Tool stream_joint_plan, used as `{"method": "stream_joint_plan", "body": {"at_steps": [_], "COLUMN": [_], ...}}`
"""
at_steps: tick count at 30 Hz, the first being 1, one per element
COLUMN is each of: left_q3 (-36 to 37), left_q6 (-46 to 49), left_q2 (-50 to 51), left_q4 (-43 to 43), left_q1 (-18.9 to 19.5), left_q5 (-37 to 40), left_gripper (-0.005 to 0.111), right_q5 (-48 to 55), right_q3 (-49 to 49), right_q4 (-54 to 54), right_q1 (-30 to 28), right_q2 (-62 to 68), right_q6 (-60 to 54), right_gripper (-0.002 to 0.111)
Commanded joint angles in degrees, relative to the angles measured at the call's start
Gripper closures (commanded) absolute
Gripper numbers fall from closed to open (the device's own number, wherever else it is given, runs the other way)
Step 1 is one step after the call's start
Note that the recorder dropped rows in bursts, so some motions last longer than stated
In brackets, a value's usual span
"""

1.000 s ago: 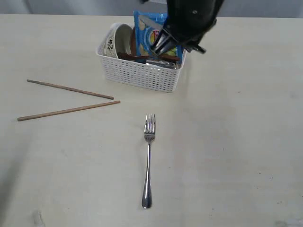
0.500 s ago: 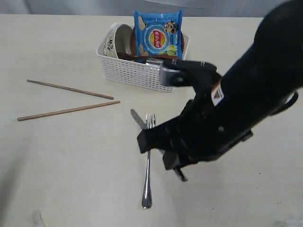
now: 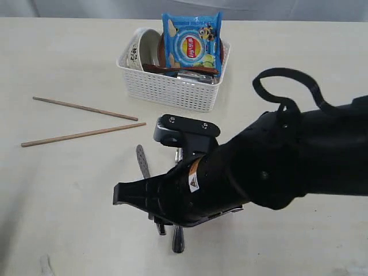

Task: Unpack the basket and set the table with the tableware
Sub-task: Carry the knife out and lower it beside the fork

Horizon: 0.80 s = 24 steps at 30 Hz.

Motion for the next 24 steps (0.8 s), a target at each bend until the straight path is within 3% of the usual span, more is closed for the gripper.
{"method": "stream_joint_plan", "body": {"at_steps": [1,3,9,16,24], "left_q3": [0.1,0.1,0.1,0.1,0.1], "left_q6": [0.0,0.0,0.0,0.0,0.0], "left_q2": [-0.1,-0.1,-0.1,-0.1,-0.1], "left_q4": [-0.1,-0.1,-0.1,-0.1,-0.1], "left_q1": [-0.4,-0.4,-0.4,-0.4,-0.4], "left_q5": [-0.5,-0.5,-0.5,-0.5,-0.5], "left_gripper": [0.107,0.107,0.107,0.107,0.107], "right_q5": [3.4,8.6,6.6,-1.9,-6.6], "right_q3": [-0.1,-0.1,-0.1,-0.1,-0.1], "right_q4": [-17.5,-28.4,-43.5,-44.3,-45.8], "right_q1": [0.6,2.2,7.1,7.1,6.9], "right_q2": [-1.2,-1.3,-0.1,6.5,10.4], "right_q6": [19.0,34.0,54.1,60.7,60.0], "right_gripper": [0.109,0.109,0.109,0.109,0.109]}}
